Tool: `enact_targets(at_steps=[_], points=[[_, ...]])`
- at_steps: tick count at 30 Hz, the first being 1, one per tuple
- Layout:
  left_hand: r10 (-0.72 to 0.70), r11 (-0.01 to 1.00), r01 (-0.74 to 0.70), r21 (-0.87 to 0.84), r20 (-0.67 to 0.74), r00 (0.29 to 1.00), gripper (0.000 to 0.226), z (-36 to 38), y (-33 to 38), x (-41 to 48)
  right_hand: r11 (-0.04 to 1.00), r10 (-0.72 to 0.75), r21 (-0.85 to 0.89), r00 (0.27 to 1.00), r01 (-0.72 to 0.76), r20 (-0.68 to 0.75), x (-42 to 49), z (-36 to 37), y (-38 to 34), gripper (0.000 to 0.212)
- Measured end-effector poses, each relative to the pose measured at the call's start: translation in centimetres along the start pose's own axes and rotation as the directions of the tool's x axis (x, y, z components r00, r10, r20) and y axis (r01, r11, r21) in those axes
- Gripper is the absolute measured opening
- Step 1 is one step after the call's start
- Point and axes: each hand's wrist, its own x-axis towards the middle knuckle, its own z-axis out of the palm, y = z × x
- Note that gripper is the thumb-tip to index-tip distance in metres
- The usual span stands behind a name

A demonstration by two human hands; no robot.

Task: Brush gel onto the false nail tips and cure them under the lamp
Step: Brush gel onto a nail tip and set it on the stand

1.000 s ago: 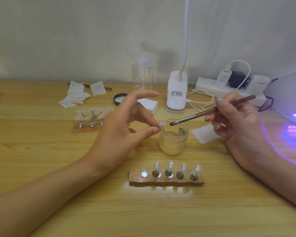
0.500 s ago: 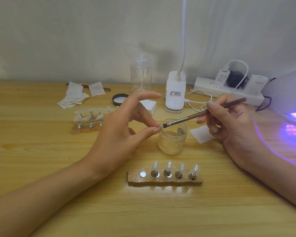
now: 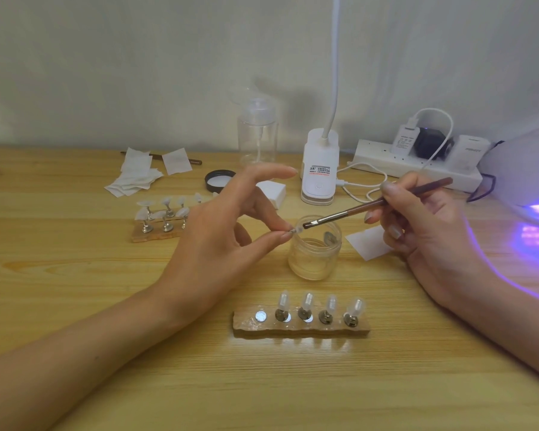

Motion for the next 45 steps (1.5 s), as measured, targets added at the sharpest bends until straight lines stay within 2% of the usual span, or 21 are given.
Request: enact_targets(at_steps=[6,11,16,21,25,29,31,38,45], points=[[0.01,1.0,-0.01,0.007,0.008,1.0,0.061,-0.06,-0.09,0.0,0.999,-0.002,-0.044,1.0,0.003,0.031,-0.14,0.28,-0.03,0.023],[0.035,0.998,-0.036,0.043,0.019,0.999,0.061,-0.13,-0.07,0.0,1.0,-0.007,0.006,1.0,0.007,0.013,0.01,-0.06,-0.01,0.024],[0.067,0.994,-0.069,0.081,0.017,0.998,0.058,-0.09,-0.01,-0.04,0.998,-0.027,-0.054,0.999,0.028,0.033,-0.08,0.14,0.05,0.025],[0.049,0.995,-0.05,0.083,0.007,0.999,0.047,-0.07,-0.31,-0.12,0.999,-0.036,0.003,0.999,0.036,0.02,0.05,-0.11,0.1,0.024],[0.037,0.997,-0.037,0.071,0.002,0.999,0.042,-0.01,-0.26,-0.14,0.997,-0.052,-0.049,0.998,0.054,0.041,-0.1,0.13,0.14,0.023],[0.047,0.995,-0.047,0.087,0.003,0.999,0.043,0.02,-0.29,-0.18,0.998,-0.032,-0.053,0.999,0.032,-0.006,-0.1,0.09,0.14,0.029],[0.053,0.994,-0.053,0.098,0.005,0.999,0.045,0.0,-0.32,-0.17,0.999,-0.041,-0.033,0.999,0.041,-0.011,-0.03,0.03,0.11,0.025],[0.086,0.986,-0.087,0.145,0.011,0.996,0.043,-0.21,-0.36,-0.18,0.993,-0.102,-0.043,0.992,0.105,0.073,-0.03,0.18,0.22,0.021],[0.097,0.978,-0.098,0.183,0.011,0.995,0.045,-0.25,-0.26,-0.2,0.991,-0.111,-0.066,0.993,0.113,0.037,-0.02,-0.03,0.44,0.025]])
